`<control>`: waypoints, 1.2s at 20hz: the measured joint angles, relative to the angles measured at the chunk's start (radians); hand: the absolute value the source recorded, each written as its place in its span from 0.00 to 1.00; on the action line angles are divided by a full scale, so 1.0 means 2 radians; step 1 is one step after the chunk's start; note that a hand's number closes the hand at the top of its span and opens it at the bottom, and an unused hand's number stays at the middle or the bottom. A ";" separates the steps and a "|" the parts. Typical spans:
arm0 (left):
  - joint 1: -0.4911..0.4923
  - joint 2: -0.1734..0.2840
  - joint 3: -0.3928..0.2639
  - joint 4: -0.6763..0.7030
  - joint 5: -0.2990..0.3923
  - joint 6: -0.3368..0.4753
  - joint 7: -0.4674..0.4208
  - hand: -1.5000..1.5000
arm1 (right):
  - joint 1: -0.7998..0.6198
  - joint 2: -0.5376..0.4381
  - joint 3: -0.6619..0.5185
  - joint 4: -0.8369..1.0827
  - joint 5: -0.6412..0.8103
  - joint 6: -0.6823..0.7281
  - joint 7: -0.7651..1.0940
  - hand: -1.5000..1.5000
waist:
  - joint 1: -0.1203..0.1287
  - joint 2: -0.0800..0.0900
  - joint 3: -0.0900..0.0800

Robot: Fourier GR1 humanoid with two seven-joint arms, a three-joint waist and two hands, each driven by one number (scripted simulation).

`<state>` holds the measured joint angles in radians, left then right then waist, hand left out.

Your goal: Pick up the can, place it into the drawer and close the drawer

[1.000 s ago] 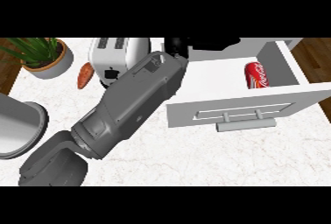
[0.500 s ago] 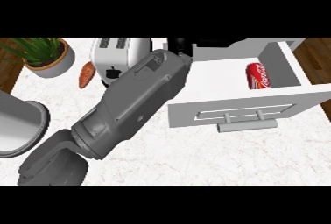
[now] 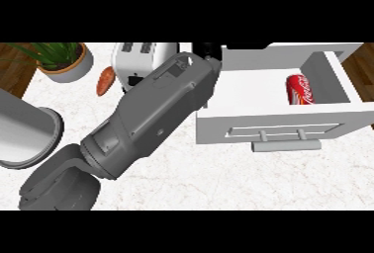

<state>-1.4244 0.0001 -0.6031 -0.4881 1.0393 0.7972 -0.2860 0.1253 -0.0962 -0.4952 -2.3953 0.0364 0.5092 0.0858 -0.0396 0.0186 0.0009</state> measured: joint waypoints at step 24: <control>0.022 0.043 0.007 -0.056 -0.034 0.013 0.066 0.00 | -0.250 -0.021 0.245 0.354 0.461 -0.173 -0.083 0.00 | 0.037 -0.008 -0.001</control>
<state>-1.3797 0.0862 -0.5899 -0.6002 0.9707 0.8228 -0.1534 -0.3747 -0.1381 -0.0043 -1.6882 0.9582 0.1625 -0.0806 0.0345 0.0019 -0.0002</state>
